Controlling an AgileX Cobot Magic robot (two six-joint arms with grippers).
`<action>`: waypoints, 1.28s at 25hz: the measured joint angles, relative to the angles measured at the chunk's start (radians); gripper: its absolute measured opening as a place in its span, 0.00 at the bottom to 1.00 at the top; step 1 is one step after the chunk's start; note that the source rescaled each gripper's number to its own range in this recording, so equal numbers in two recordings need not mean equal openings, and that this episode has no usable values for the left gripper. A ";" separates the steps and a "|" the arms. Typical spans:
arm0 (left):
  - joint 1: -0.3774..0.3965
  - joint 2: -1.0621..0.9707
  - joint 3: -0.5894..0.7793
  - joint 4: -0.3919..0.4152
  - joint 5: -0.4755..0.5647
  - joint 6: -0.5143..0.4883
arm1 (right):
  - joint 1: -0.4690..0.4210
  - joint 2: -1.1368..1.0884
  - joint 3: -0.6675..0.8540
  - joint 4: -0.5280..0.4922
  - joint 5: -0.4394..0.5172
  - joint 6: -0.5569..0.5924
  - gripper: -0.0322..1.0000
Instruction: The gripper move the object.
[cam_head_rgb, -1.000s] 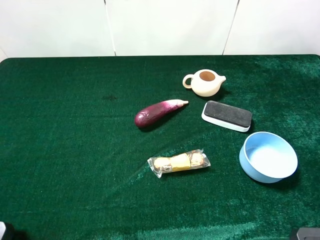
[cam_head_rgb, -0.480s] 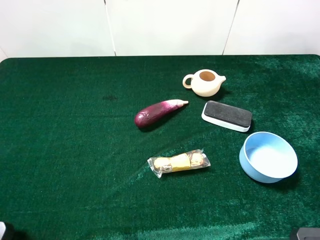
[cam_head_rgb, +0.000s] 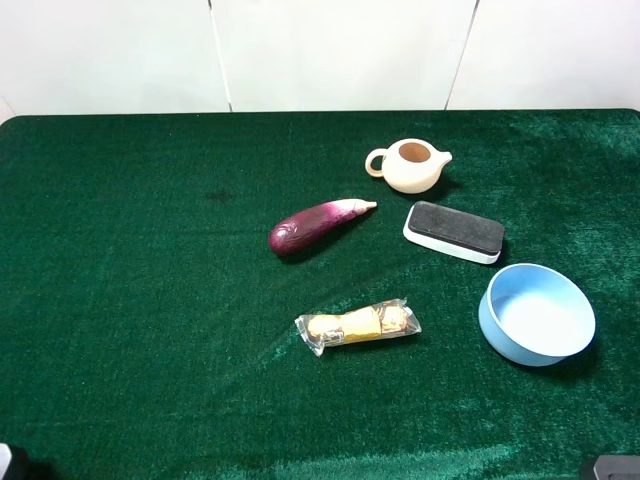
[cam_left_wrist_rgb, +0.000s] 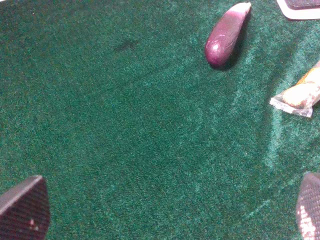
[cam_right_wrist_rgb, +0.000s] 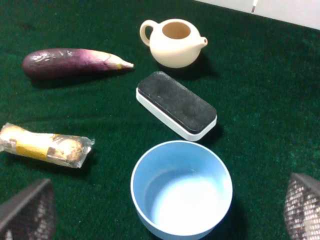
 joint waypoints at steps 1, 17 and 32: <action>0.000 0.000 0.000 0.000 0.000 0.000 | 0.000 0.000 0.000 -0.007 0.000 0.000 1.00; 0.000 0.000 0.000 0.000 0.000 0.000 | 0.000 0.000 0.009 -0.023 -0.056 0.000 1.00; 0.000 0.000 0.000 0.000 0.000 0.000 | 0.000 0.000 0.044 0.025 -0.134 0.000 1.00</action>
